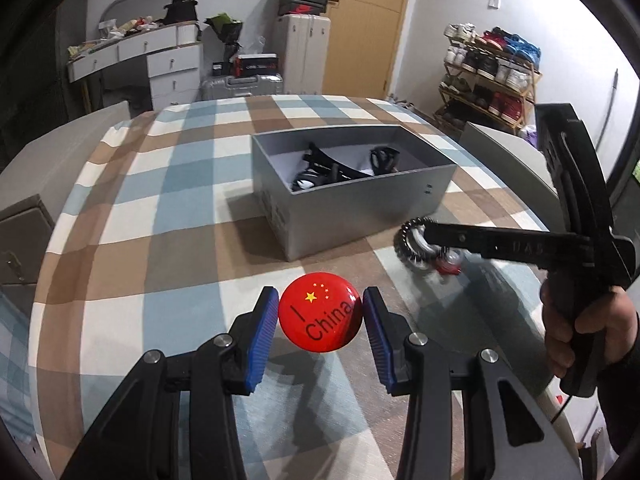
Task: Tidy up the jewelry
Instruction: 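Lift the red badge with the left tool while the right grasps the black beaded bracelet, then lower the red badge into the grey box with the left tool while the right drops the bracelet in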
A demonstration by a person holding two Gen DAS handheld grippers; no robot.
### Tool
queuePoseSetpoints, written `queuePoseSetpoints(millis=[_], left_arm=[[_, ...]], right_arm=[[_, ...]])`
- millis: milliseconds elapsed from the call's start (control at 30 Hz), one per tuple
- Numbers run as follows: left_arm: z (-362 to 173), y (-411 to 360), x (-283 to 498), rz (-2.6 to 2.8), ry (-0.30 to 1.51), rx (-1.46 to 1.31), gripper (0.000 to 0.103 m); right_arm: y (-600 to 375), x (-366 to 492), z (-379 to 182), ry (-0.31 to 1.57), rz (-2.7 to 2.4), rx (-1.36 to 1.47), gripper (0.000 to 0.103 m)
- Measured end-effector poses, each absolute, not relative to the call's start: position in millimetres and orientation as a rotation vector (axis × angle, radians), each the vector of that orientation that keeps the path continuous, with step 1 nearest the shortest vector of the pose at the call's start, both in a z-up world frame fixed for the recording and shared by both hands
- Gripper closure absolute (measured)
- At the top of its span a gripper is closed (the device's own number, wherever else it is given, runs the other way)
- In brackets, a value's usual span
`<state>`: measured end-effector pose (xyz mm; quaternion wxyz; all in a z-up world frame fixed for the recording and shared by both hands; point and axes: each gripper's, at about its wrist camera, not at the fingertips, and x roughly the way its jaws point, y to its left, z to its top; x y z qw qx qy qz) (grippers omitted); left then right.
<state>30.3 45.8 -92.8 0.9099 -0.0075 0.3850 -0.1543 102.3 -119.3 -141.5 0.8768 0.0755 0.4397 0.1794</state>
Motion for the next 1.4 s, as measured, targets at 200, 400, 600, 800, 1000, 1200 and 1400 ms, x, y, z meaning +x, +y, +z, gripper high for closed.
queuePoseSetpoints(millis=[200,400,600,800,1000,1200,1400], left_arm=[[-91.7,49.2,32.5,-0.315,0.792,-0.031,0.065],[-89.5,49.0,29.4,-0.319,0.790,-0.026,0.065],[-86.2,50.4,26.6,-0.316,0.785,-0.025,0.065],[-83.5,48.4,24.1,-0.318,0.780,-0.012,0.065],[-86.4,48.9,22.8,-0.320,0.791,-0.022,0.065],[-89.9,53.5,23.2,-0.319,0.804,-0.034,0.065],[-91.8,56.3,23.2,-0.315,0.811,-0.048,0.066]], right_arm=[[-115.7,98.7,-140.0,0.921,0.375,0.125,0.095],[-111.6,91.7,-133.6,0.881,0.392,0.105,0.097],[-112.1,88.0,-123.1,0.847,0.420,0.135,0.103],[-109.3,91.9,-129.7,0.898,0.424,0.129,0.100],[-89.7,95.3,-131.3,0.880,0.381,-0.029,0.094],[-76.1,104.7,-138.5,0.913,0.363,-0.124,0.082],[-61.0,104.3,-140.4,0.915,0.327,-0.299,0.094]])
